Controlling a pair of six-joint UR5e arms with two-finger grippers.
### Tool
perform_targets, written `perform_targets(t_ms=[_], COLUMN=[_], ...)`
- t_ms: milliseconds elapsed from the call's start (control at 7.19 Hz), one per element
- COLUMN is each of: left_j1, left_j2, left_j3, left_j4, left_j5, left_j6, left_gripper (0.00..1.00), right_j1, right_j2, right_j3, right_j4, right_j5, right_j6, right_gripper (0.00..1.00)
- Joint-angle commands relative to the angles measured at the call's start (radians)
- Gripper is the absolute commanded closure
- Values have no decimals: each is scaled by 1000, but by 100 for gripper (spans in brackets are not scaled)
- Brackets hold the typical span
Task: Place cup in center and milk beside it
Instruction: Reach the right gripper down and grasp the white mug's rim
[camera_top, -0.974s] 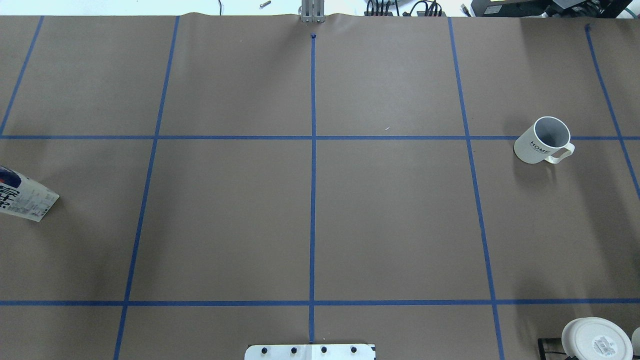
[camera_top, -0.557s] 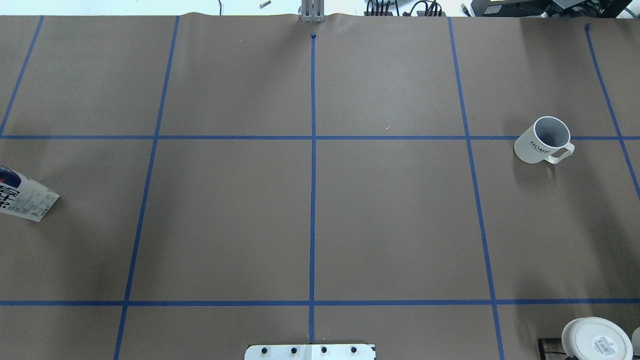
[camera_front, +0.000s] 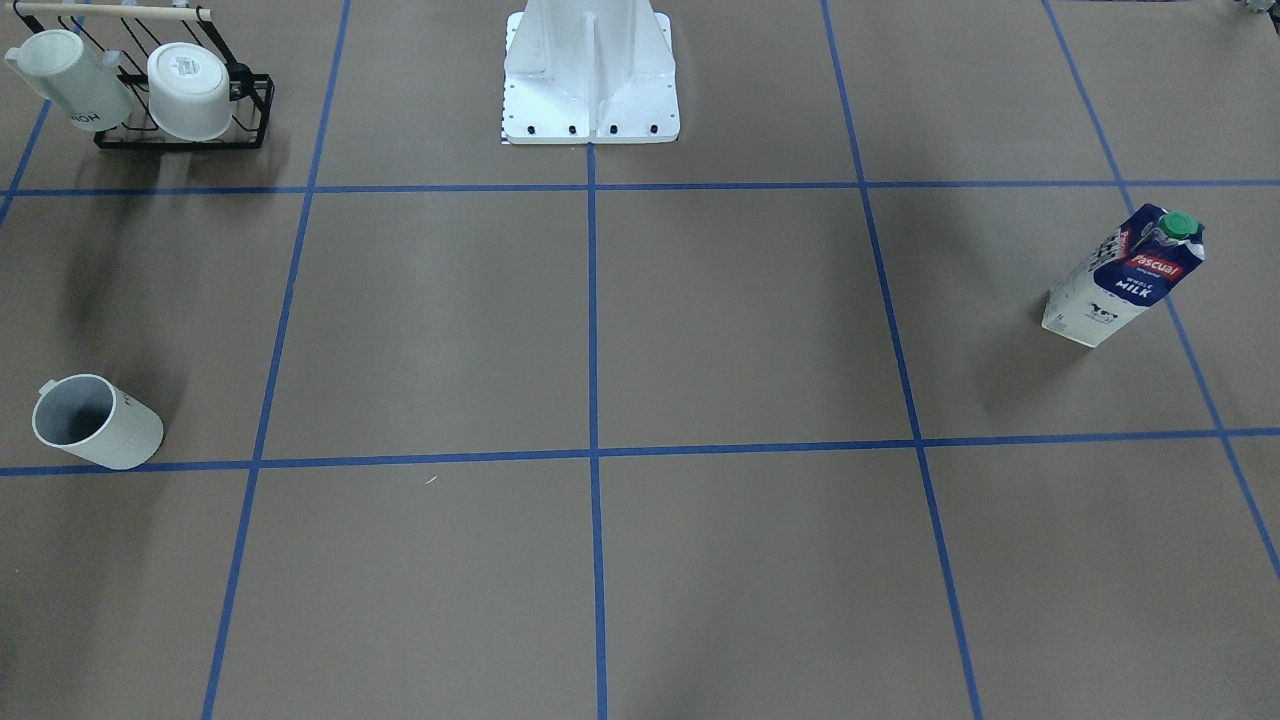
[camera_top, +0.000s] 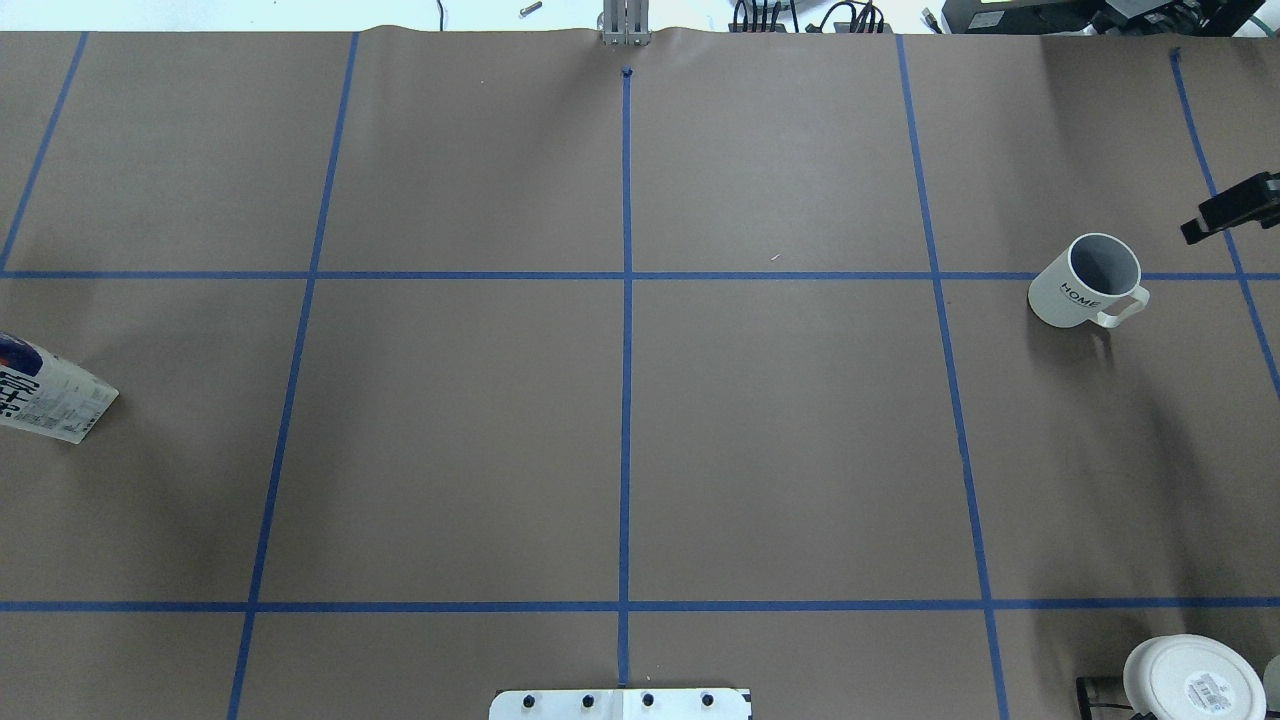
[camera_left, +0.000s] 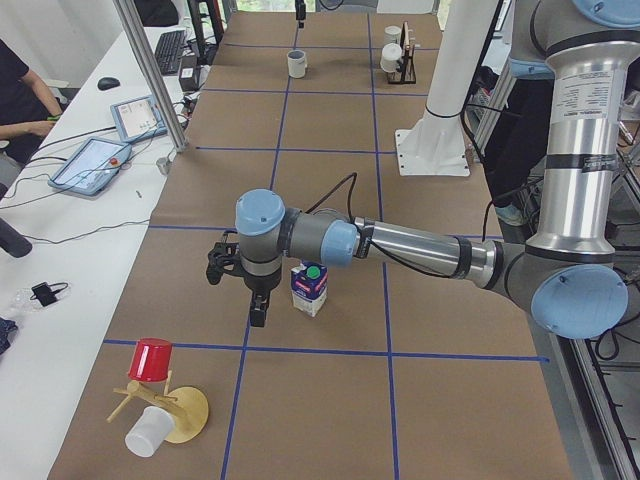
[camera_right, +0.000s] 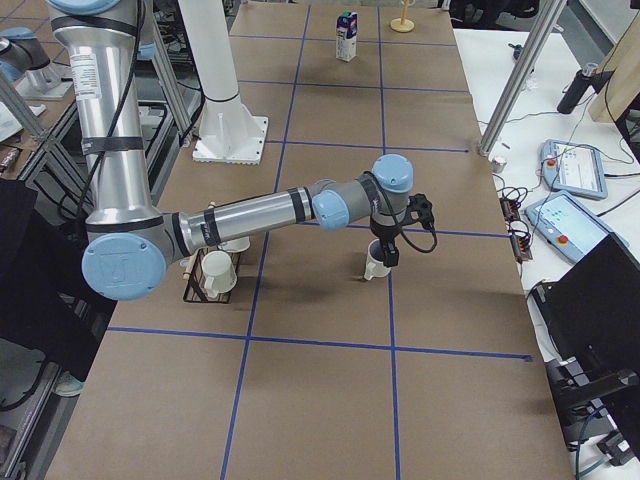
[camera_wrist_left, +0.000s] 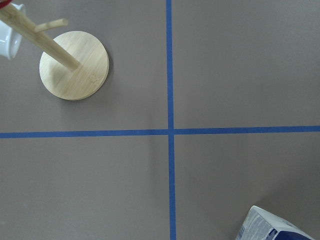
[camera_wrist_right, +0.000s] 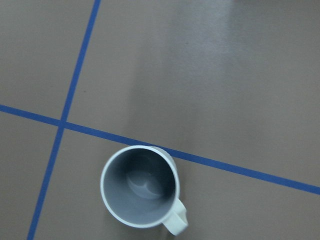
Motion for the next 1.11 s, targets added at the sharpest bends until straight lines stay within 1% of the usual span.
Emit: perform_targets(t_ms=[0,278,835,974], left_j1=[3,3,3,3], left_j2=[-3,-6,-6,-6], left_j3=[1,-14,-13,-11], left_j4=[1,-2,-2,-2], left_j5=[0,-3,-3,-3], left_j6=[-2,-65,-65,-65], left_gripper=[1,1,1,1], right_j1=[-98,-109,-109,-111], right_j2=[85,104,105,105], right_j3=[-88,-154,-216,-219], right_j4=[22,22,21,21], right_j5=[-61,-59,-57,-59], right_j6=[55,35,-23,-23], right_gripper=[0,0,0,4])
